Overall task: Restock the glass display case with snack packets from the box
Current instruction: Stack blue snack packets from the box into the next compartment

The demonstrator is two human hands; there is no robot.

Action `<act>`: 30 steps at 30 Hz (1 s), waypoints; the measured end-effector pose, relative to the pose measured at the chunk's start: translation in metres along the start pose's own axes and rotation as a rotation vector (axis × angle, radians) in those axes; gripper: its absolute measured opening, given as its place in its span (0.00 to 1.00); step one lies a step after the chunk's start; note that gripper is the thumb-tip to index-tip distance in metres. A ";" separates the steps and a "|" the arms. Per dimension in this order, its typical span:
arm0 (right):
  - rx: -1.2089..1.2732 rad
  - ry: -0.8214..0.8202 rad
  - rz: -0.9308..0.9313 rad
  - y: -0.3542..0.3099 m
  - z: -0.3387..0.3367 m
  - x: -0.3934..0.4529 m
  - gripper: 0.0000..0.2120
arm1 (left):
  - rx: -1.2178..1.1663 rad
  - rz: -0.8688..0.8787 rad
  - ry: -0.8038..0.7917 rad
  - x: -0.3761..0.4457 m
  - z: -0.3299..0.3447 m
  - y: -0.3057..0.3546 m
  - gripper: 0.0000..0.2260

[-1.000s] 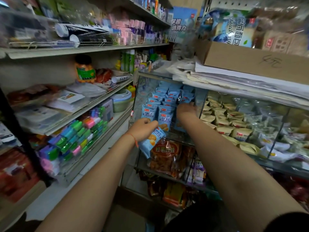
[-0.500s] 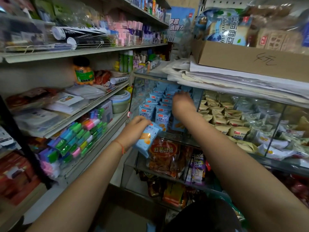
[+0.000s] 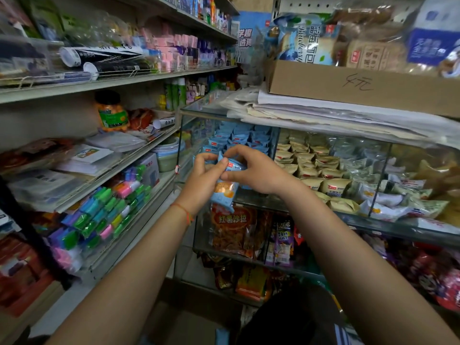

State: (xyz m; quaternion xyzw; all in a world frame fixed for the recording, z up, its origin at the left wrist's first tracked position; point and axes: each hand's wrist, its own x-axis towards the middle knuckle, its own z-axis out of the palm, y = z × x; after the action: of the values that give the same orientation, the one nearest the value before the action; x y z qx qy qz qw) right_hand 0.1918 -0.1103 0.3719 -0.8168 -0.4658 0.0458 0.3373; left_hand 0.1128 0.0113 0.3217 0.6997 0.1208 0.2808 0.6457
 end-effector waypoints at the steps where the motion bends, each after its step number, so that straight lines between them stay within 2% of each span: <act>1: 0.020 0.042 0.025 0.001 -0.002 0.001 0.22 | -0.010 -0.009 0.051 0.001 0.002 0.000 0.11; 3: 0.037 0.203 0.055 0.001 -0.005 0.002 0.20 | 0.077 0.003 0.170 0.009 0.001 -0.006 0.09; 5: -0.136 0.373 0.025 0.004 -0.006 0.003 0.19 | 0.457 0.085 0.180 0.012 -0.004 -0.014 0.11; 8: -0.565 0.393 0.023 0.011 0.001 0.005 0.24 | 1.008 0.226 -0.044 0.006 -0.008 -0.037 0.16; 10: -0.686 0.338 0.103 0.015 0.011 0.010 0.29 | 1.143 0.239 -0.109 0.001 -0.005 -0.049 0.13; 12: -0.832 0.310 0.134 0.018 0.020 0.019 0.27 | 1.155 0.238 -0.074 0.001 -0.003 -0.053 0.09; 15: -1.027 0.250 0.152 0.021 0.029 0.030 0.25 | 1.177 0.237 -0.041 0.004 0.001 -0.054 0.09; 18: -1.084 0.159 0.227 0.027 0.034 0.038 0.25 | 1.190 0.228 -0.048 0.003 0.003 -0.059 0.10; 23: -1.110 0.010 0.318 0.038 0.039 0.050 0.17 | 1.193 0.213 -0.040 0.004 0.001 -0.060 0.11; 27: -1.124 0.063 0.282 0.038 0.043 0.051 0.19 | 1.200 0.216 -0.044 0.004 0.002 -0.060 0.12; 30: -1.072 0.178 0.164 0.027 0.044 0.041 0.19 | 1.176 0.236 -0.066 0.004 -0.001 -0.059 0.13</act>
State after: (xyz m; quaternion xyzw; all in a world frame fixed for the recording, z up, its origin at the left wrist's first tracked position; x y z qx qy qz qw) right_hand 0.2176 -0.0645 0.3319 -0.9085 -0.3284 -0.2413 -0.0926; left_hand 0.1269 0.0221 0.2657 0.9567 0.1572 0.2146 0.1180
